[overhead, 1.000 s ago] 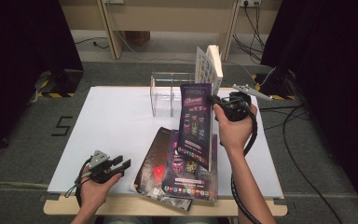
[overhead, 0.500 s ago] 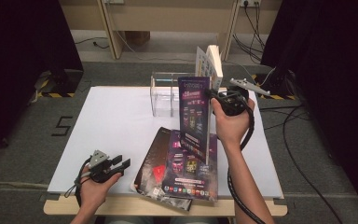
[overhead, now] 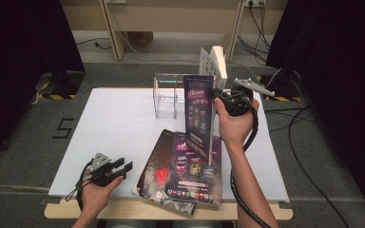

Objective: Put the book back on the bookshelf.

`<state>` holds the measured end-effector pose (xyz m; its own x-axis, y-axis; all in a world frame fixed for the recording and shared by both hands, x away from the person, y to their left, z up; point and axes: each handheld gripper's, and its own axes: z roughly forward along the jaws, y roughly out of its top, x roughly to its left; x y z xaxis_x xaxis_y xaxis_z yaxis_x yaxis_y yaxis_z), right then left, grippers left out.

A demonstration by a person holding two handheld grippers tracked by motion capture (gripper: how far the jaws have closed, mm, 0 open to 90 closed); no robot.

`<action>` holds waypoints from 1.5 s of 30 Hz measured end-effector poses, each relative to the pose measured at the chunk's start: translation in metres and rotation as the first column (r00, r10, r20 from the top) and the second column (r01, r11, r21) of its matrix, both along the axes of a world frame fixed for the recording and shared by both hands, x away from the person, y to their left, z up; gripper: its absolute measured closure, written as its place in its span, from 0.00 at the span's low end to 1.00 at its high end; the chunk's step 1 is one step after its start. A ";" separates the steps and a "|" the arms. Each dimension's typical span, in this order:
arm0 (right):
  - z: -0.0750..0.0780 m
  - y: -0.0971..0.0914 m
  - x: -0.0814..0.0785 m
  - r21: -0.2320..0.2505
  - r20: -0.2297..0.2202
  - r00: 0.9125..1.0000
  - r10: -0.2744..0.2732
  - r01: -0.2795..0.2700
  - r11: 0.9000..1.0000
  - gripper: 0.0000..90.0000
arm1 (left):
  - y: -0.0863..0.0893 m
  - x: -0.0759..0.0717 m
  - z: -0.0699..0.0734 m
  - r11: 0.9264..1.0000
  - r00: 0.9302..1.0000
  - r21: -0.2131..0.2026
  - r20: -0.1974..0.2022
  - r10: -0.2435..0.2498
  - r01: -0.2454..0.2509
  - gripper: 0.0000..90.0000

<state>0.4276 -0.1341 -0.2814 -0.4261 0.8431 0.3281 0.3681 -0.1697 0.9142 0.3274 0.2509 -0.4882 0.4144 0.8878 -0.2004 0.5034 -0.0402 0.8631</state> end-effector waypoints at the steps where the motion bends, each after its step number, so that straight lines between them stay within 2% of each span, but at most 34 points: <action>1: 0.000 0.000 0.000 0.000 0.001 1.000 0.000 0.000 1.000 0.93 | 0.000 0.000 0.000 1.000 1.000 0.002 -0.001 -0.001 0.001 0.62; 13: 0.003 0.006 0.007 0.005 0.006 1.000 0.004 -0.004 1.000 0.93 | 0.001 0.001 -0.001 1.000 1.000 0.000 -0.004 0.001 -0.001 0.62; 28: 0.014 0.012 0.012 0.006 0.036 0.999 0.000 -0.001 1.000 0.93 | 0.000 0.001 -0.002 1.000 1.000 -0.001 -0.003 -0.001 0.001 0.62; 45: 0.023 0.031 0.021 0.013 0.061 0.998 0.010 -0.011 1.000 0.93 | 0.003 0.000 0.001 1.000 1.000 -0.010 0.008 0.007 -0.007 0.62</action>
